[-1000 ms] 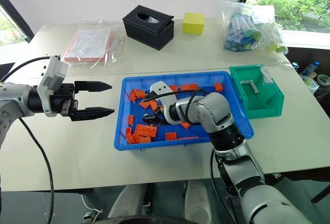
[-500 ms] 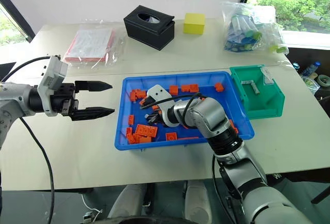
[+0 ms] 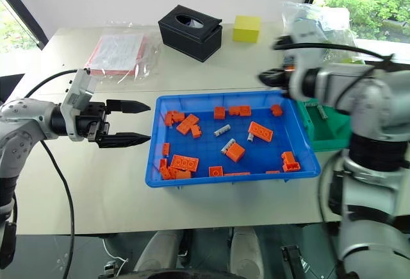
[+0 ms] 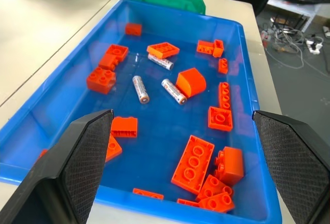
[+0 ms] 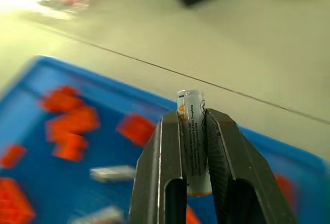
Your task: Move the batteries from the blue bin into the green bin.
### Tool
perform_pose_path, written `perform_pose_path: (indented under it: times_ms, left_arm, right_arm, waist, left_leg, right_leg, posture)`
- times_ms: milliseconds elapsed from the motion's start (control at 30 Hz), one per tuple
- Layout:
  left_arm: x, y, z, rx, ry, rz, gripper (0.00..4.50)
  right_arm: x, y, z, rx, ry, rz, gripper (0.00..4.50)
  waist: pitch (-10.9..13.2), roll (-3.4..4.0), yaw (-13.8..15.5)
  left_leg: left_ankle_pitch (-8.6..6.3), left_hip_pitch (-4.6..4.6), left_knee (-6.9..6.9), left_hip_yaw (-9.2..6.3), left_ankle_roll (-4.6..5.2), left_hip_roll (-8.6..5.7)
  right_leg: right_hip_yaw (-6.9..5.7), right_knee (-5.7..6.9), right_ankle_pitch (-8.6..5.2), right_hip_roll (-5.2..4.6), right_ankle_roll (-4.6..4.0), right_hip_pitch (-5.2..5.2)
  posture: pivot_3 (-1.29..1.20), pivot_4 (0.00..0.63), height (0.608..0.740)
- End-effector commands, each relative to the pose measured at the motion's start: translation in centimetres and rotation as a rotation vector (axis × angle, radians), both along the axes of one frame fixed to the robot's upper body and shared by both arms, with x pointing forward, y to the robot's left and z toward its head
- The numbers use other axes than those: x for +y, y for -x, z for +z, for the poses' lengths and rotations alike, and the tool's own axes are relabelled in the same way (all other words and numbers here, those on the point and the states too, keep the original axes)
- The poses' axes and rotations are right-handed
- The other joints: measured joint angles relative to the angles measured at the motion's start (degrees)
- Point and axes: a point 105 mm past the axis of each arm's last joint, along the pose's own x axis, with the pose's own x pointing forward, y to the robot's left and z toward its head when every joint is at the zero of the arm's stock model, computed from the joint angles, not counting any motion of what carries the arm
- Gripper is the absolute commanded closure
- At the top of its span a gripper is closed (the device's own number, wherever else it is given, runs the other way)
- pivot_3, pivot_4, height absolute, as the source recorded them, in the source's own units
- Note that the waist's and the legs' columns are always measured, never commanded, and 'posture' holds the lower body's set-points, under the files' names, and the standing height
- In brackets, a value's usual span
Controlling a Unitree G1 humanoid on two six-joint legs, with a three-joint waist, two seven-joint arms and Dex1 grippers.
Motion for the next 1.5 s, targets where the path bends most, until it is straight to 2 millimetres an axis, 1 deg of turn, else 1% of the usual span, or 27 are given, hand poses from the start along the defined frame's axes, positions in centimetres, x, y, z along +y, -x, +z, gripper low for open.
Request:
perform_pose_path:
  times_ms: [33,133,200,233,267,300,367,433,467,533,567,633,700,767,833,867,900,1100,1267,1333,1400,1500]
  left_arm:
    - [-0.3,-0.1,0.8,-0.05,0.003,-0.026,0.0]
    - [-0.5,-0.3,0.9,-0.057,0.008,-0.035,0.0]
    - [-0.7,-0.4,1.0,-0.061,0.012,-0.041,0.0]
    - [-0.8,-0.5,1.0,-0.062,0.014,-0.042,0.0]
    - [-0.8,-0.5,1.0,-0.063,0.015,-0.043,0.0]
    - [-0.8,-0.5,1.1,-0.063,0.016,-0.043,0.0]
    - [-0.9,-0.5,1.1,-0.063,0.017,-0.045,0.0]
    - [-0.8,-0.5,1.1,-0.063,0.017,-0.046,0.0]
    - [-0.8,-0.5,1.1,-0.063,0.017,-0.046,0.0]
    - [-0.9,-0.6,1.2,-0.065,0.019,-0.043,0.0]
    - [-0.8,-0.6,1.2,-0.066,0.021,-0.041,0.0]
    - [-0.9,-0.6,1.2,-0.067,0.022,-0.04,0.0]
    - [-0.9,-0.6,1.2,-0.068,0.022,-0.039,0.0]
    - [-1.0,-0.6,1.2,-0.069,0.023,-0.039,0.0]
    - [-1.0,-0.6,1.3,-0.071,0.024,-0.041,0.0]
    - [-1.1,-0.5,1.3,-0.071,0.023,-0.043,0.0]
    - [-1.1,-0.5,1.3,-0.071,0.023,-0.044,0.0]
    - [-1.0,-0.1,1.4,-0.082,0.025,-0.03,0.0]
    - [-0.7,0.4,1.3,-0.083,0.021,-0.006,0.0]
    - [-0.6,0.5,1.4,-0.087,0.024,0.009,0.0]
    - [-0.4,0.7,1.4,-0.089,0.029,0.023,0.0]
    - [-0.1,1.0,1.2,-0.084,0.025,0.042,0.0]
  right_arm:
    - [-3.4,0.8,0.5,-0.038,0.046,-0.089,4.45]
    - [-6.1,1.3,-1.1,-0.011,0.084,-0.177,4.45]
    - [-7.7,1.6,-2.4,0.002,0.117,-0.229,3.41]
    - [-8.0,1.6,-3.0,0.008,0.129,-0.237,3.08]
    - [-8.2,1.7,-3.5,0.014,0.13,-0.239,2.55]
    - [-8.2,1.6,-3.7,0.007,0.128,-0.232,2.04]
    - [-7.9,1.3,-3.5,-0.026,0.13,-0.203,0.85]
    - [-7.6,1.0,-3.1,-0.05,0.134,-0.18,0.05]
    - [-6.8,0.9,-2.4,-0.076,0.132,-0.127,0.05]
    - [-4.0,0.6,-0.5,-0.16,0.137,0.024,0.05]
    - [-2.3,0.5,0.2,-0.195,0.138,0.111,0.05]
    - [0.6,0.5,0.7,-0.234,0.164,0.262,0.05]
    - [3.6,0.8,0.3,-0.243,0.201,0.435,0.05]
    - [6.3,1.2,-1.0,-0.244,0.286,0.635,0.05]
    - [8.2,1.7,-2.6,-0.213,0.315,0.813,0.05]
    - [8.8,1.5,-3.2,-0.198,0.327,0.869,0.05]
    - [9.2,1.3,-3.6,-0.188,0.338,0.903,0.05]
    - [11.3,-1.9,-6.7,-0.139,0.417,1.01,0.05]
    - [12.1,-3.2,-7.7,-0.122,0.438,1.059,0.05]
    - [12.1,-3.7,-7.9,-0.117,0.447,1.064,0.05]
    - [12.2,-3.7,-7.3,-0.118,0.414,1.072,0.05]
    - [12.0,-2.8,-6.4,-0.121,0.39,1.108,0.05]
  waist:
    - [0.01,-0.01,-0.27]
    - [0.02,-0.02,-0.97]
    - [0.02,-0.02,-0.84]
    - [0.02,-0.02,-0.75]
    - [0.02,-0.02,-0.65]
    - [0.03,0.0,-0.64]
    - [0.03,0.0,-0.68]
    - [0.03,0.0,-0.62]
    - [0.04,0.0,-0.58]
    - [0.05,0.02,-0.72]
    - [0.05,0.02,-0.82]
    - [0.05,0.01,-0.89]
    - [0.06,-0.01,-0.74]
    - [0.08,-0.05,-0.67]
    - [0.11,-0.1,-0.54]
    - [0.12,-0.12,-0.59]
    - [0.13,-0.12,-0.63]
    - [0.13,-0.14,-0.84]
    - [0.14,-0.13,-0.75]
    - [0.15,-0.14,-0.72]
    - [0.15,-0.14,-0.7]
    - [0.15,-0.13,-0.68]
  left_leg:
    - [0.0,0.01,0.0,0.0,0.0,0.02]
    - [0.0,0.06,0.02,0.08,0.0,0.11]
    - [0.01,0.13,0.03,0.1,0.01,0.13]
    - [0.01,0.15,0.03,0.08,0.01,0.14]
    - [0.01,0.14,0.04,0.08,0.01,0.13]
    - [0.01,0.13,0.05,0.08,0.01,0.13]
    - [0.01,0.1,0.06,0.1,0.01,0.11]
    - [0.01,0.09,0.07,0.1,0.01,0.11]
    - [0.01,0.09,0.07,0.08,0.01,0.11]
    - [0.01,0.09,0.07,0.08,0.01,0.11]
    - [0.01,0.1,0.07,0.08,0.01,0.11]
    - [0.01,0.11,0.06,0.07,0.01,0.13]
    - [0.01,0.1,0.06,-0.01,0.01,0.14]
    - [0.01,0.09,0.06,-0.02,0.0,0.14]
    - [0.01,0.07,0.07,-0.02,0.0,0.1]
    - [0.01,0.05,0.09,-0.02,0.0,0.08]
    - [0.01,0.04,0.12,-0.01,0.0,0.07]
    - [0.04,0.05,0.18,-0.02,-0.06,0.06]
    - [0.08,0.04,0.09,-0.03,-0.13,0.06]
    - [0.1,0.03,0.1,-0.04,-0.16,0.05]
    - [0.11,0.03,0.1,-0.05,-0.19,0.04]
    - [0.15,0.04,0.1,-0.1,-0.25,0.04]
  right_leg:
    - [0.0,0.0,0.0,0.01,0.0,0.01]
    - [0.02,0.03,0.02,0.02,-0.01,0.0]
    - [0.05,0.07,0.03,0.04,-0.02,0.02]
    - [0.05,0.07,0.03,0.04,-0.03,0.04]
    - [0.05,0.08,0.03,0.04,-0.03,0.04]
    - [0.05,0.08,0.03,0.04,-0.02,0.04]
    - [0.06,0.05,0.03,0.02,-0.02,0.03]
    - [0.06,0.04,0.03,0.02,-0.01,0.03]
    - [0.06,0.04,0.03,0.02,-0.01,0.03]
    - [0.05,0.04,0.03,0.03,-0.01,0.03]
    - [0.06,0.04,0.03,0.03,-0.01,0.03]
    - [0.06,0.05,0.03,0.05,-0.01,0.02]
    - [0.03,0.05,0.02,0.08,-0.01,0.02]
    - [0.02,0.03,0.02,0.08,0.0,0.03]
    - [0.02,0.0,0.02,0.05,0.0,0.05]
    - [0.02,-0.01,0.02,0.04,0.0,0.05]
    - [0.02,-0.02,0.02,0.02,0.01,0.06]
    - [0.03,0.02,0.09,0.02,0.09,0.05]
    - [0.03,0.06,0.09,0.03,0.09,0.0]
    - [0.03,0.04,0.1,0.03,0.09,0.0]
    - [0.03,0.05,0.1,0.03,0.09,0.01]
    - [0.03,0.06,0.1,0.04,0.09,0.01]
  posture:
    - [0.0,0.15,0.692]
    - [0.0,0.15,0.692]
    - [0.0,0.15,0.692]
    - [0.0,0.15,0.692]
    - [0.0,0.15,0.692]
    - [0.0,0.15,0.692]
    - [0.0,0.15,0.692]
    - [0.0,0.15,0.692]
    - [0.0,0.15,0.692]
    - [0.0,0.15,0.692]
    - [0.0,0.15,0.692]
    - [0.0,0.15,0.692]
    - [0.0,0.15,0.692]
    - [0.0,0.15,0.692]
    - [0.0,0.15,0.692]
    - [0.0,0.15,0.692]
    - [0.0,0.15,0.692]
    - [0.0,0.15,0.692]
    - [0.0,0.15,0.692]
    - [0.0,0.15,0.692]
    - [0.0,0.15,0.692]
    - [0.0,0.15,0.692]
